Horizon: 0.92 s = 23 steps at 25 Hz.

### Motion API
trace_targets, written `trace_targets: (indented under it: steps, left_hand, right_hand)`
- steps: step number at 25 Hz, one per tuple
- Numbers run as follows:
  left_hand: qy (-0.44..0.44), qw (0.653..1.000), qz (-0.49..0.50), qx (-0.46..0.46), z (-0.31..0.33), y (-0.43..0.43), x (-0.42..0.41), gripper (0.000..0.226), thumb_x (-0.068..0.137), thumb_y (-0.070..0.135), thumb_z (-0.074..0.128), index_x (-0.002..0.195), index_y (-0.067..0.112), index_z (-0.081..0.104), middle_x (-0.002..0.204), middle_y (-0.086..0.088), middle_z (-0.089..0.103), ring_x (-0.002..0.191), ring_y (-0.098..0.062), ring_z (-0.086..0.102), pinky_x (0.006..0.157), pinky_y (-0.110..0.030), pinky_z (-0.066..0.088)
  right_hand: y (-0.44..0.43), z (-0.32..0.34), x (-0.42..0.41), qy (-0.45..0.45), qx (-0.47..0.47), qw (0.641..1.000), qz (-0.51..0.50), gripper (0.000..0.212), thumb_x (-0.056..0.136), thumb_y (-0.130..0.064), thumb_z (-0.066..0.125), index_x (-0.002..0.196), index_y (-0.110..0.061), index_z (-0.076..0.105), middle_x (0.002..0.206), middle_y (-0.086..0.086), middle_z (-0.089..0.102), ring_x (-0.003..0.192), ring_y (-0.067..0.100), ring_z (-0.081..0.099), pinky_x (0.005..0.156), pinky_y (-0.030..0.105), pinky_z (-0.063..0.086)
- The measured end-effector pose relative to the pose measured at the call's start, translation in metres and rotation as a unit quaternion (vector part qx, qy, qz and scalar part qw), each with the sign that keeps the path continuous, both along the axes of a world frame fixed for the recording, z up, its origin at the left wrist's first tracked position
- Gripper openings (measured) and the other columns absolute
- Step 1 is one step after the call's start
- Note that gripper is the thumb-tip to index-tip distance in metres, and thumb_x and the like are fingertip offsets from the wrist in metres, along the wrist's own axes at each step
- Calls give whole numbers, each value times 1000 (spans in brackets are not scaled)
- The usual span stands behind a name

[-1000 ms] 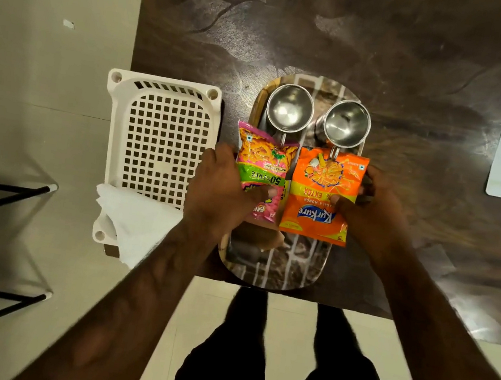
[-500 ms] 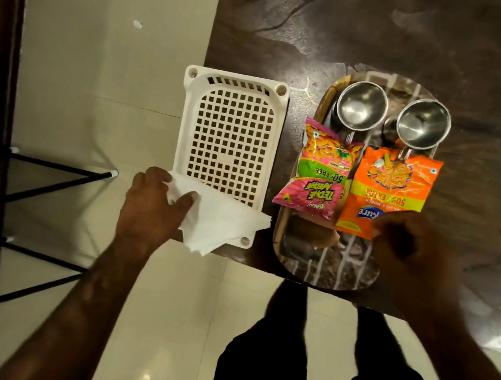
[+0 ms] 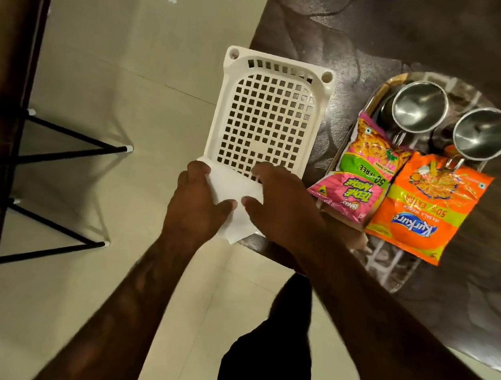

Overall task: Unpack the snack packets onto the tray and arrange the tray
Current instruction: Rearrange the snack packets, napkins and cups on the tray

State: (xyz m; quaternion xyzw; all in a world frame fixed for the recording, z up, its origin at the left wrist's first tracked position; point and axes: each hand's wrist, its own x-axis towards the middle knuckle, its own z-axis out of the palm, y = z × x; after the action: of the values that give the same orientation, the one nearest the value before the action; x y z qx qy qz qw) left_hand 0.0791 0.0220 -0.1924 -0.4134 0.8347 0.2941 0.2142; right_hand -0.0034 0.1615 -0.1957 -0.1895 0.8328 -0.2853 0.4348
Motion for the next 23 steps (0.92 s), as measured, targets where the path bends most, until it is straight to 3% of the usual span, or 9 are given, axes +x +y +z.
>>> trace_targets:
  steps: [5, 8, 11, 13, 15, 17, 20, 23]
  left_hand:
    - [40, 998, 37, 27, -7, 0, 9, 71, 75, 20, 87, 129, 12, 42, 122, -14, 61, 108, -30, 63, 92, -40, 54]
    - [77, 986, 119, 84, -3, -3, 13, 67, 73, 20, 89, 119, 23, 40, 111, -7, 63, 91, -24, 68, 85, -43, 59]
    - [88, 966, 193, 150, 13, -7, 16, 69, 69, 31, 91, 120, 26, 45, 111, 4, 64, 94, -19, 70, 81, -42, 61]
    - [82, 936, 201, 278, 26, -3, 18, 58, 71, 36, 88, 119, 23, 60, 116, 3, 72, 104, -19, 72, 84, -37, 61]
    - [59, 874, 203, 438, 39, 10, 22, 43, 79, 31, 81, 120, 26, 70, 121, -1, 75, 111, -22, 72, 88, -40, 61]
    - [39, 846, 198, 494, 44, 32, 26, 40, 82, 25, 78, 121, 27, 70, 123, -3, 74, 112, -24, 72, 89, -47, 61]
    - [28, 854, 246, 457, 39, 77, 29, 39, 83, 11, 77, 119, 24, 70, 119, -4, 76, 111, -27, 72, 88, -51, 60]
    - [2, 837, 295, 460, 30, 120, 26, 43, 89, -3, 68, 128, 13, 63, 122, -10, 74, 114, -31, 70, 95, -53, 57]
  right_hand:
    - [-22, -16, 0, -37, 55, 998, 15, 44, 93, -34, 72, 132, -14, 62, 130, 8, 65, 124, 29, 60, 99, 37, 50]
    - [-20, -16, -2, -63, 3, 998, 4, 21, 94, -20, 70, 114, -13, 75, 103, 0, 70, 107, 23, 66, 79, 27, 43]
    - [2, -4, 0, -141, -57, 984, -94, 15, 97, -18, 71, 112, -15, 74, 90, -10, 67, 91, 14, 67, 73, 23, 47]
    - [30, 8, 1, -269, -124, 934, -198, 13, 98, -16, 73, 111, -18, 75, 92, -9, 76, 86, 5, 74, 71, 19, 56]
    - [63, 19, 7, -325, -151, 908, -218, 13, 99, -17, 73, 108, -27, 75, 97, -11, 81, 87, 0, 77, 70, 16, 57]
    - [96, 26, 12, -325, -128, 913, -210, 14, 99, -21, 74, 111, -27, 76, 105, -11, 82, 95, 5, 78, 77, 23, 61]
    - [148, 31, 16, -339, -77, 908, -232, 22, 96, -24, 76, 118, -29, 75, 113, -7, 80, 95, 12, 80, 70, 33, 64]
    - [192, 33, 17, -271, -24, 921, -277, 26, 93, -15, 79, 110, -35, 77, 105, -7, 78, 94, 20, 77, 79, 46, 65]
